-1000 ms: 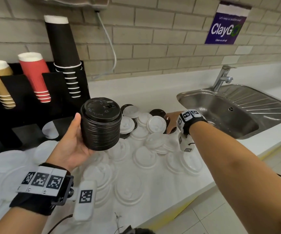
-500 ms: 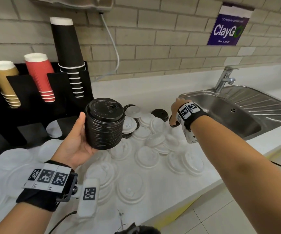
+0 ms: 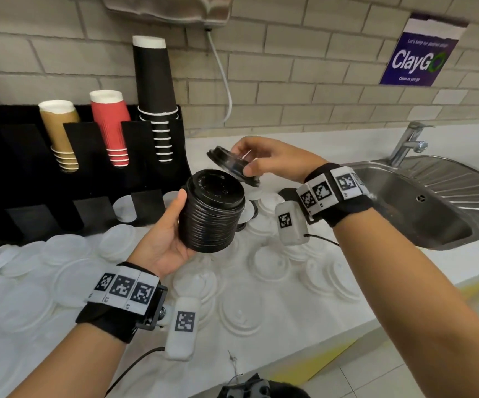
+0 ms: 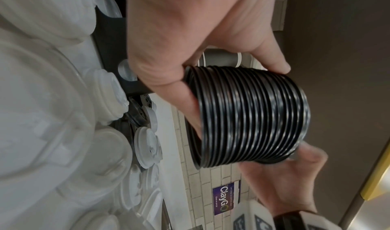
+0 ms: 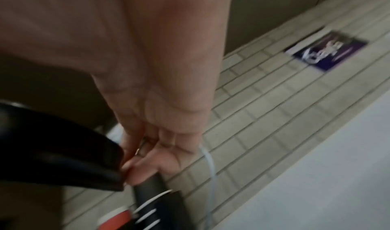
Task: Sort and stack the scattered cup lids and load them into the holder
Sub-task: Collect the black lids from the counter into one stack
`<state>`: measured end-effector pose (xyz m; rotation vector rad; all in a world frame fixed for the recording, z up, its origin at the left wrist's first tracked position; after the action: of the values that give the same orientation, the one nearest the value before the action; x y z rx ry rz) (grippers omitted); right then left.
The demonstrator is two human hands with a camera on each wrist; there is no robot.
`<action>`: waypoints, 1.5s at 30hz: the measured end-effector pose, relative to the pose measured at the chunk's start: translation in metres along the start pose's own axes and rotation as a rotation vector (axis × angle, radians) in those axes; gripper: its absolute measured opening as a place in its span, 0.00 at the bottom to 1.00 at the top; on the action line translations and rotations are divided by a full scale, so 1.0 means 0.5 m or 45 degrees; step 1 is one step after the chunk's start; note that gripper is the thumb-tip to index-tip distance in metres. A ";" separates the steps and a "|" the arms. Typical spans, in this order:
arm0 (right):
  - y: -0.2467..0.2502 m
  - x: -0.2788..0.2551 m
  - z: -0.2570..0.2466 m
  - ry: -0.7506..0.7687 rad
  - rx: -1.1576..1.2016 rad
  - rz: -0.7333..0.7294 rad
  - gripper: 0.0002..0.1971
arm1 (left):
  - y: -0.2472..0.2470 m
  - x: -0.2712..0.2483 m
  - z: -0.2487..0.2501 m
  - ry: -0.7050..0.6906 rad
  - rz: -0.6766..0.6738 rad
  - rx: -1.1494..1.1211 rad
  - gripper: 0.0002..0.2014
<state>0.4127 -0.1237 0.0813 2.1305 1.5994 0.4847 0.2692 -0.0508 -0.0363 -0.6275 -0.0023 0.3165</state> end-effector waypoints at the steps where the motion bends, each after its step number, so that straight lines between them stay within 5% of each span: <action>1: -0.019 0.000 -0.014 0.041 0.011 -0.043 0.19 | -0.001 -0.002 0.001 -0.002 -0.003 -0.004 0.26; 13: -0.079 -0.001 -0.032 0.138 -0.207 -0.041 0.27 | 0.008 -0.024 0.011 -0.051 0.103 -0.078 0.22; 20: -0.097 -0.008 -0.028 0.072 -0.079 -0.121 0.19 | 0.004 -0.026 0.016 -0.079 0.118 -0.095 0.22; 29: -0.115 -0.009 -0.029 0.092 -0.050 -0.174 0.15 | 0.005 -0.027 0.014 0.044 0.055 0.024 0.36; 34: -0.133 0.001 -0.042 0.136 -0.131 -0.301 0.14 | 0.023 -0.022 0.014 0.103 0.123 0.005 0.32; 37: -0.101 0.030 -0.009 0.011 -0.067 -0.219 0.15 | 0.035 -0.023 0.021 0.061 0.139 -0.043 0.33; 39: -0.066 0.063 0.046 -0.132 -0.335 -0.089 0.20 | 0.050 -0.026 0.030 0.027 0.152 -0.055 0.36; 42: -0.067 0.096 0.163 -0.459 -0.938 -0.251 0.32 | 0.067 -0.031 0.045 -0.022 0.140 -0.053 0.37; 45: -0.100 0.111 0.233 -0.601 -1.135 -0.435 0.43 | 0.078 -0.036 0.058 -0.058 0.131 -0.075 0.35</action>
<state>0.4477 -0.0735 -0.0428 1.1625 1.1253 0.4229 0.2377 -0.0096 -0.0338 -0.6797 -0.0235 0.4314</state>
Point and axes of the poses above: each hand's wrist, its own x-axis towards the middle knuckle, its own y-axis out of the back of the hand, z = x × y, the point moved 7 cm from there along x, towards the middle knuckle, and after that the axes turned 2 degrees about x, right-handed, at the moved point
